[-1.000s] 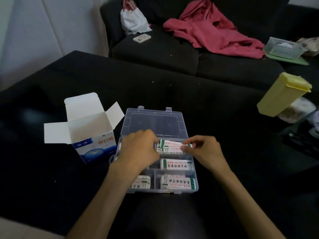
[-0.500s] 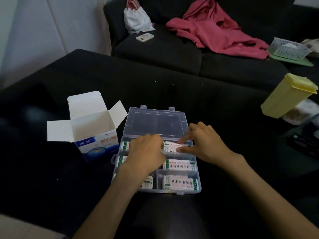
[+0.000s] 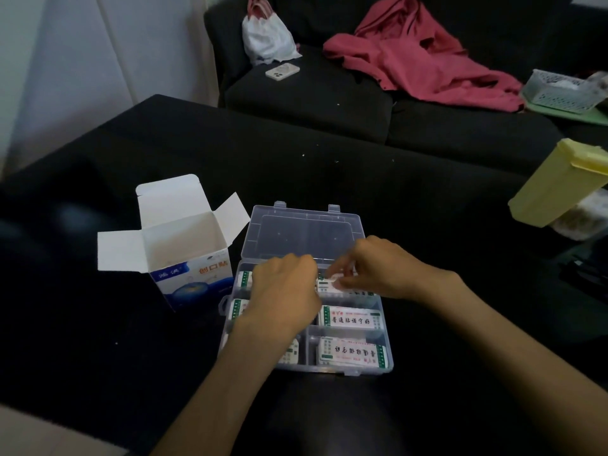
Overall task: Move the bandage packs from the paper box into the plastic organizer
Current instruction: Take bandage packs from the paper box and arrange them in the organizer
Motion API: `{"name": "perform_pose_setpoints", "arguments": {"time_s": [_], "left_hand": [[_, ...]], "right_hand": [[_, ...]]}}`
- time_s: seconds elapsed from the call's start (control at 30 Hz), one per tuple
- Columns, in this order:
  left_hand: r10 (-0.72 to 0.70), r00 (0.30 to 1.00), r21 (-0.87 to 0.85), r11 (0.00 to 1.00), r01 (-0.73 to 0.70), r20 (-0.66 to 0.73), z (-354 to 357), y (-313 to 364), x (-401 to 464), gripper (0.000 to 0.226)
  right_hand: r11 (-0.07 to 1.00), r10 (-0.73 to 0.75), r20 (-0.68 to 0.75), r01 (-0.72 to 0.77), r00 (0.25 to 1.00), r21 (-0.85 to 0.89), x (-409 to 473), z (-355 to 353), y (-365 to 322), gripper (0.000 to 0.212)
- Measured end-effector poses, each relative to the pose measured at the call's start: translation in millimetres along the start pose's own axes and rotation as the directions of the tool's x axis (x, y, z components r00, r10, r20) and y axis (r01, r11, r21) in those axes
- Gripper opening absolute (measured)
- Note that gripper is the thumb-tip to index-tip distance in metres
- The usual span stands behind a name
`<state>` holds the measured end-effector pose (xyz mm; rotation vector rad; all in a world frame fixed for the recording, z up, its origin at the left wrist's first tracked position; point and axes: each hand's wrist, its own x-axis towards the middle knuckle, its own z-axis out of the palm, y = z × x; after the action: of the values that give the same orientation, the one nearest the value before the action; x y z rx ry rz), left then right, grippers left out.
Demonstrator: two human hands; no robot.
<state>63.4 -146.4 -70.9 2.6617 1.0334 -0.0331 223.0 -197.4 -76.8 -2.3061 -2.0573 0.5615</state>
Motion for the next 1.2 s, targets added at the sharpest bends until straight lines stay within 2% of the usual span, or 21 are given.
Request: {"name": "perform_pose_setpoints", "arguments": {"time_s": [0.07,0.27,0.43,0.6,0.7,0.93,1.07,1.17,1.2], "left_hand": [[-0.012,1.000,-0.015,1.000,0.012,-0.016,-1,-1,1,0.021],[-0.105,0.994,-0.121,0.988,0.100,-0.034,-7,-8,3,0.019],[-0.166,0.986,-0.189,0.969,0.159,-0.020,-12,-14,2,0.017],[-0.093,0.995,-0.227,0.969,0.101,0.043,-12,-12,3,0.020],[-0.054,0.994,-0.166,0.984,0.069,0.093,-6,-6,5,0.023],[-0.025,0.992,-0.070,0.997,0.034,0.122,-1,5,4,0.005],[-0.047,0.989,-0.055,0.997,0.055,0.143,4,11,3,0.013],[-0.063,0.990,-0.074,0.995,0.072,0.124,6,8,6,0.003],[-0.066,0.991,-0.084,0.994,0.076,0.113,8,5,7,0.008]], "right_hand": [[0.998,-0.035,0.022,0.036,0.999,-0.044,1,-3,-5,0.031],[0.965,-0.032,0.288,0.104,0.957,-0.240,17,-18,-23,0.045],[0.952,-0.022,0.334,0.122,0.942,-0.281,21,-20,-28,0.046],[0.977,-0.056,0.264,0.107,0.963,-0.184,20,-19,-21,0.039],[0.988,-0.073,0.225,0.101,0.972,-0.119,18,-18,-16,0.035],[0.997,-0.067,0.185,0.059,0.980,0.048,18,-14,-7,0.027],[0.996,-0.068,0.141,0.059,0.988,0.070,16,-13,-7,0.030],[0.998,-0.028,0.028,0.026,0.999,0.055,8,-20,-5,0.030],[0.999,-0.002,0.004,0.002,1.000,0.049,5,-24,-3,0.027]]}}
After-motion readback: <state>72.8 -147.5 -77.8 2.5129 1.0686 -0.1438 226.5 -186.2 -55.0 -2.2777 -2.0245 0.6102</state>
